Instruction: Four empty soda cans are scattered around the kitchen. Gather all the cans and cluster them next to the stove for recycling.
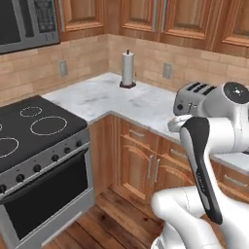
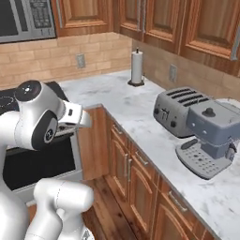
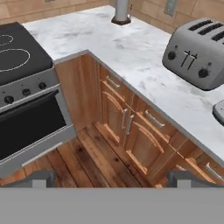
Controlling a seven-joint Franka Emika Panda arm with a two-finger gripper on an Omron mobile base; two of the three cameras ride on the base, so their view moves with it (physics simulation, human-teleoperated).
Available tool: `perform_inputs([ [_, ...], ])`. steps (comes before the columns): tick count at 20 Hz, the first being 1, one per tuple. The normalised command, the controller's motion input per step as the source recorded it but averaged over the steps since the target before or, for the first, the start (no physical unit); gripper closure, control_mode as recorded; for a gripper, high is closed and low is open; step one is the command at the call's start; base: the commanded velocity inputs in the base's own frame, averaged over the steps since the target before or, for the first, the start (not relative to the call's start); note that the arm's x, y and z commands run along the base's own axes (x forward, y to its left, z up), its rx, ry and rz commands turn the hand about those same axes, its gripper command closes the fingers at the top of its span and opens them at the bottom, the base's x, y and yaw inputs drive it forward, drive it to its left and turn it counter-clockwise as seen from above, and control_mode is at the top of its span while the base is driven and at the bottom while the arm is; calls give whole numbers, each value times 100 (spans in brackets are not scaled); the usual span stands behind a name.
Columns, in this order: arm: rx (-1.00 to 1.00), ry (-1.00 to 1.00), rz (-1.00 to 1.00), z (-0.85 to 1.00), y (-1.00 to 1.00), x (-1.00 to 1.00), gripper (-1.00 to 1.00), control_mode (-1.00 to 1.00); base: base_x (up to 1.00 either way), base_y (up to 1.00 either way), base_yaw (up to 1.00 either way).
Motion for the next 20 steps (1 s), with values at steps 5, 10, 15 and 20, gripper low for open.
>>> perform_inputs([
  [5, 0, 0, 0, 0, 0, 0, -100, 100, 0, 0, -50],
  [10, 0, 0, 0, 0, 0, 0, -100, 100, 0, 0, -50],
  [15, 0, 0, 0, 0, 0, 0, -100, 100, 0, -5, -49],
  [20, 0, 0, 0, 0, 0, 0, -100, 100, 0, -32, -43],
])
